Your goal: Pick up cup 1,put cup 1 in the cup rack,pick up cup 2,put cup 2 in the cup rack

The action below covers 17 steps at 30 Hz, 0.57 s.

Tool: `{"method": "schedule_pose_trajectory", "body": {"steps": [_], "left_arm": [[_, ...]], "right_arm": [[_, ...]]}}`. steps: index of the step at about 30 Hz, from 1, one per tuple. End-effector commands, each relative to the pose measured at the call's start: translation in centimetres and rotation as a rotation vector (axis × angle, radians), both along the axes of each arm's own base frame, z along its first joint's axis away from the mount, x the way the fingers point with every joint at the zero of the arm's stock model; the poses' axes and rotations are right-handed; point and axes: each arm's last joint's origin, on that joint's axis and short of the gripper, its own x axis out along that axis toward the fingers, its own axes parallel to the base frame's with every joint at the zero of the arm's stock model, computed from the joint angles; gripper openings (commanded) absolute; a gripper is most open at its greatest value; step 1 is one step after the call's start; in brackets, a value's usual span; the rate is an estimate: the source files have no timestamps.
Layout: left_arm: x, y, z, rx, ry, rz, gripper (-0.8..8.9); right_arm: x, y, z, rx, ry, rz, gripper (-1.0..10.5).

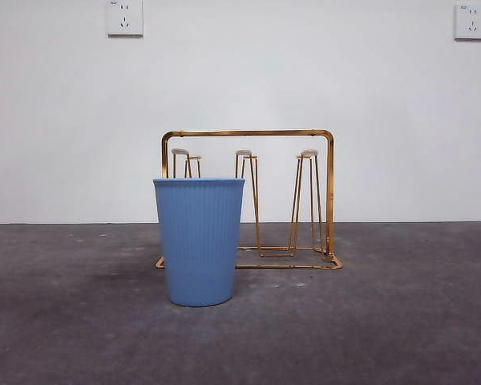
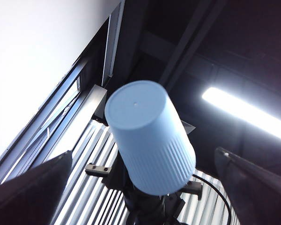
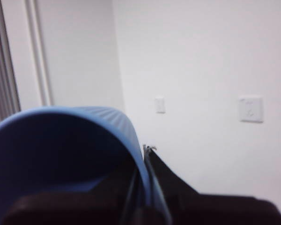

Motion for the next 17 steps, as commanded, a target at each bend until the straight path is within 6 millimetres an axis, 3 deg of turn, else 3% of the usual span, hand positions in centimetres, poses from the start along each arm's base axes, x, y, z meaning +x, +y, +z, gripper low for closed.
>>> {"method": "schedule_pose_trajectory", "body": {"steps": [1, 13, 17], "left_arm": [[0.1, -0.4, 0.5, -0.024, -0.017, -0.002, 7.09], [0.2, -0.8, 1.5, -0.05, -0.049, 0.042, 7.09], [0.2, -0.8, 1.5, -0.051, -0.048, 0.049, 6.17]], "right_arm": [[0.7, 1.1, -0.3, -0.007, -0.007, 0.013, -0.2], [2.8, 5.1, -2.0, -0.069, 0.035, 0.092, -0.2], [2.8, 5.6, -2.1, -0.074, 0.038, 0.101, -0.2]]}}
